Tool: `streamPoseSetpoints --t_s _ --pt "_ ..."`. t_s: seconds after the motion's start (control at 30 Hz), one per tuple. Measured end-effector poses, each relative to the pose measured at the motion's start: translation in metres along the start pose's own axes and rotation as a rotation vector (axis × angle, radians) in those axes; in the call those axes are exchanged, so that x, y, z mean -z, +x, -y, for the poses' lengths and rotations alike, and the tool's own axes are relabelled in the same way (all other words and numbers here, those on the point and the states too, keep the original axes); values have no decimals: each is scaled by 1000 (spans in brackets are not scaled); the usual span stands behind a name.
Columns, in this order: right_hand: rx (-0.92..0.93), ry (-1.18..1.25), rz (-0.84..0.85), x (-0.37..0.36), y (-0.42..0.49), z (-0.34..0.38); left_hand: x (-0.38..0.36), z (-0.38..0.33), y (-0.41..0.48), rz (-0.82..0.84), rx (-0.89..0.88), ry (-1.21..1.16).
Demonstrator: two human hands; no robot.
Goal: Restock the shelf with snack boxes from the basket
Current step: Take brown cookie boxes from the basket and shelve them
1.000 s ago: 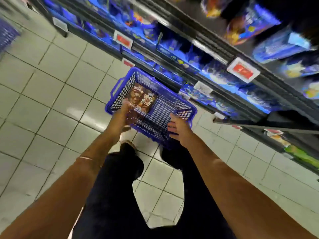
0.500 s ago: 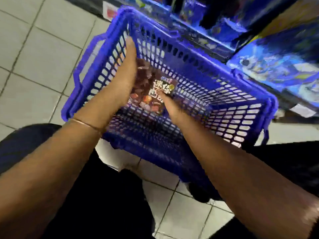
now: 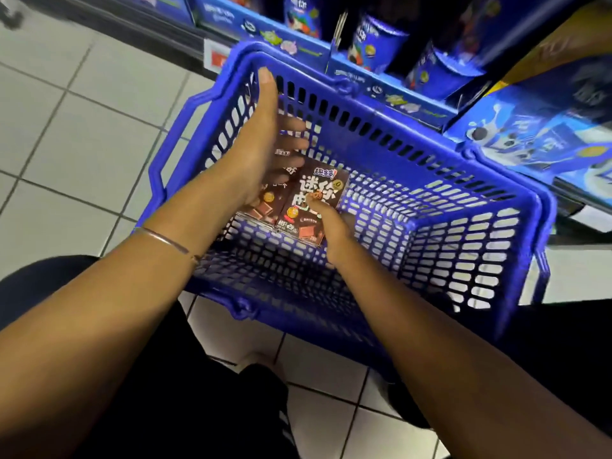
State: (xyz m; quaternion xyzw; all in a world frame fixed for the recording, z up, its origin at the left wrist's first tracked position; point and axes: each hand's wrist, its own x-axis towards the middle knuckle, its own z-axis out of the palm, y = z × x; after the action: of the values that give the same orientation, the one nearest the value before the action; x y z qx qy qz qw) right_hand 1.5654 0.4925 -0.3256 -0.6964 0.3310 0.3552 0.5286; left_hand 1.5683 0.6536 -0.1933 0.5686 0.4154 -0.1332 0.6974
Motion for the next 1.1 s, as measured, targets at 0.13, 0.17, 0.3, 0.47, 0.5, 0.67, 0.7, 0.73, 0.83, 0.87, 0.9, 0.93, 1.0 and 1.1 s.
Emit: streamPoseSetpoints --t_s 0.13,0.17,0.3,0.47,0.5,0.67,0.7,0.73,0.83,0.87,0.9,0.93,1.0,1.1 --pt "-45 27 126 12 -9 5 -2 -3 3 -2 10 32" --pt "-26 27 134 16 -13 7 -2 -3 2 11 10 52" --pt "43 168 260 34 -33 23 -3 -3 -2 50 -35 199" --pt "147 356 511 47 -67 51 -6 -2 -6 187 -47 183" --pt "154 378 545 45 -74 56 -6 -2 -7 229 -55 142" --pt "170 416 619 37 -96 72 0 1 -12 240 -87 32" --pt "171 417 639 35 -98 73 1 2 -11 242 -88 -11" --pt "176 404 652 32 -101 74 3 3 -10 249 -92 -41" --pt "232 320 623 20 -111 78 7 1 -13 307 -97 -119" --pt "240 305 616 17 -113 79 8 0 -14 330 -89 -153" --pt "256 294 612 14 -116 81 9 -1 -15 347 -77 -178" --pt "268 296 597 11 -117 81 12 -2 -16 345 -80 -183" --pt "279 332 603 8 -116 82 18 -5 -16 360 -111 -180" --pt "209 430 610 9 -108 78 27 -10 -25 426 -178 -111"
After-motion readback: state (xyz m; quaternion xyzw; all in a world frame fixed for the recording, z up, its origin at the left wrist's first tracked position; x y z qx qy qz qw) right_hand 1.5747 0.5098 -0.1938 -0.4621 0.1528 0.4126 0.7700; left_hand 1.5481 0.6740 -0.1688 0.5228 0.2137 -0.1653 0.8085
